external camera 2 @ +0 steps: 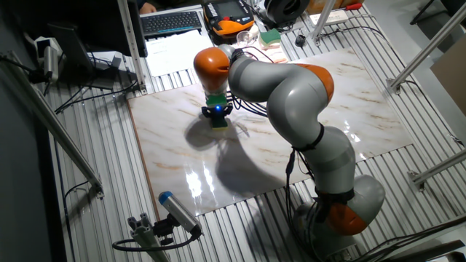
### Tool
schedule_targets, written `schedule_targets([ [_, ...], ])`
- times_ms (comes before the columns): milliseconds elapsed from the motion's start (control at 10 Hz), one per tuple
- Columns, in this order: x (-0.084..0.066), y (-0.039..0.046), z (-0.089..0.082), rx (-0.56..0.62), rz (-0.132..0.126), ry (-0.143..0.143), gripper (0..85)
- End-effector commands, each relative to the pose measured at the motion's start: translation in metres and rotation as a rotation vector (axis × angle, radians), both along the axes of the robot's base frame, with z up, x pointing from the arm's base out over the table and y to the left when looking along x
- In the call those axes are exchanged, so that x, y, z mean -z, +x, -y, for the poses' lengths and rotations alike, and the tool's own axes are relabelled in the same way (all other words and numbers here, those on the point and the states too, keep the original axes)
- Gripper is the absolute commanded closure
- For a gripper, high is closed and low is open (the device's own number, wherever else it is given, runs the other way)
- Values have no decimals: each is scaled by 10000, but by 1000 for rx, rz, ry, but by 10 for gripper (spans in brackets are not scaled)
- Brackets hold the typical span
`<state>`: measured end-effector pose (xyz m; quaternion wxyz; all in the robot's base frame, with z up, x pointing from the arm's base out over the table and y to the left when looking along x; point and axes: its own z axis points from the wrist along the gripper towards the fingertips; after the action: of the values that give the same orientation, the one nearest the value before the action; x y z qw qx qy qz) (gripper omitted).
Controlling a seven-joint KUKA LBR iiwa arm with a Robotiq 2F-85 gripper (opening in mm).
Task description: Clean the tabletop with a sponge
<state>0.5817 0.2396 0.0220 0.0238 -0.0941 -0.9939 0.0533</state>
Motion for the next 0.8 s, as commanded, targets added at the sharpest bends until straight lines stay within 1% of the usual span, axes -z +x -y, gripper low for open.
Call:
schedule_targets([
  [0, 30, -13, 31, -1, 2, -3, 850],
  [200, 51, -33, 99, -11, 8, -7, 850],
  [500, 46, -77, 214, -24, 11, -9, 850],
  [700, 66, -99, 313, -37, 17, -5, 850],
])
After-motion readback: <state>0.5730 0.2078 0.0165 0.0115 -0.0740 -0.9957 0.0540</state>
